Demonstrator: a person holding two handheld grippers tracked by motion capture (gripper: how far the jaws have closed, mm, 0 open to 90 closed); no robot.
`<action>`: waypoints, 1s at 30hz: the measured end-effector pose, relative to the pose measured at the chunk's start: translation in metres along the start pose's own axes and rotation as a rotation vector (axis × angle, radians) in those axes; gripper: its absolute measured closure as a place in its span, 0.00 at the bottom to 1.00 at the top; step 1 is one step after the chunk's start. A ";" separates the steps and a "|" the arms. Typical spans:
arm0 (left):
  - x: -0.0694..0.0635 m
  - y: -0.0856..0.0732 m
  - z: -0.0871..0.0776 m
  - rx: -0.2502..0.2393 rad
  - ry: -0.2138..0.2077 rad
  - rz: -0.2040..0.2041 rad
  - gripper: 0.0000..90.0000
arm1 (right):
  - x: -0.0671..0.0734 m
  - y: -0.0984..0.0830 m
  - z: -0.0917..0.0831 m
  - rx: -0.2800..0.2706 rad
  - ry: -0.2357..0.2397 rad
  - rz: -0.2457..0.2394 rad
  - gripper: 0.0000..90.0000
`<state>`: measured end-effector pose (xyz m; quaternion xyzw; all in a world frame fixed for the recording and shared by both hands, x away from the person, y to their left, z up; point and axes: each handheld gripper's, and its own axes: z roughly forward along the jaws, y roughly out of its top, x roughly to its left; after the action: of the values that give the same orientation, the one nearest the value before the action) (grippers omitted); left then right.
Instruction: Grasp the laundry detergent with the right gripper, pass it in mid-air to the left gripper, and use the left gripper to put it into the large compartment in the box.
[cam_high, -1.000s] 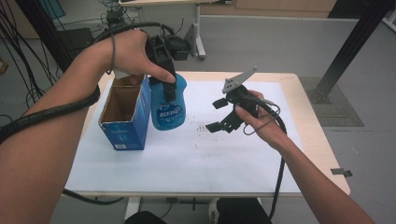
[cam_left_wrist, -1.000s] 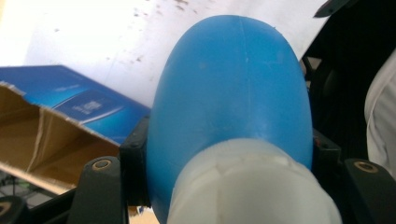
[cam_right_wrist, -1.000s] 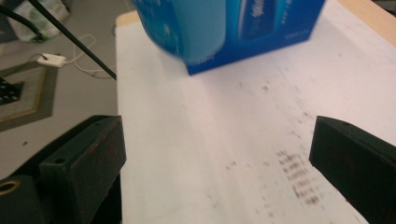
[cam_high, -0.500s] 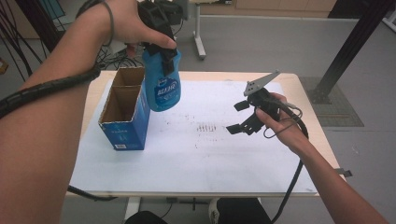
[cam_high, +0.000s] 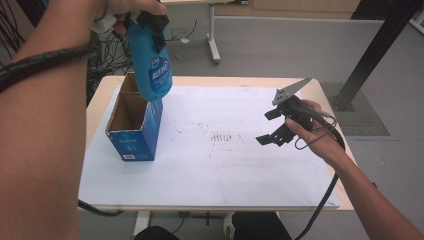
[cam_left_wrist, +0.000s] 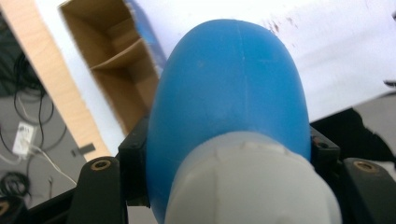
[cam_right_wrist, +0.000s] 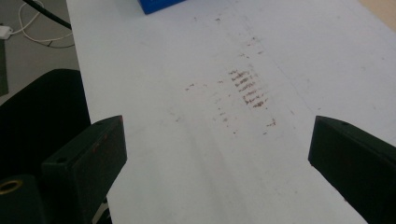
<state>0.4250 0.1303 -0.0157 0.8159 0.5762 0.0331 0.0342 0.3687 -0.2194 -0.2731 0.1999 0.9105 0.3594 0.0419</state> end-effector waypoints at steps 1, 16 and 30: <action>0.004 0.000 -0.002 -0.006 0.001 -0.027 0.41 | -0.001 -0.001 0.000 0.004 0.001 0.002 0.05; 0.048 -0.001 -0.009 -0.046 0.038 -0.311 0.41 | -0.003 -0.010 -0.001 0.050 -0.032 -0.004 0.05; 0.069 -0.003 -0.002 -0.076 0.049 -0.415 0.41 | -0.005 -0.017 -0.008 0.072 -0.057 0.005 0.05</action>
<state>0.4446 0.1963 -0.0127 0.6768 0.7309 0.0670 0.0571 0.3658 -0.2381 -0.2792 0.2137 0.9208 0.3208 0.0599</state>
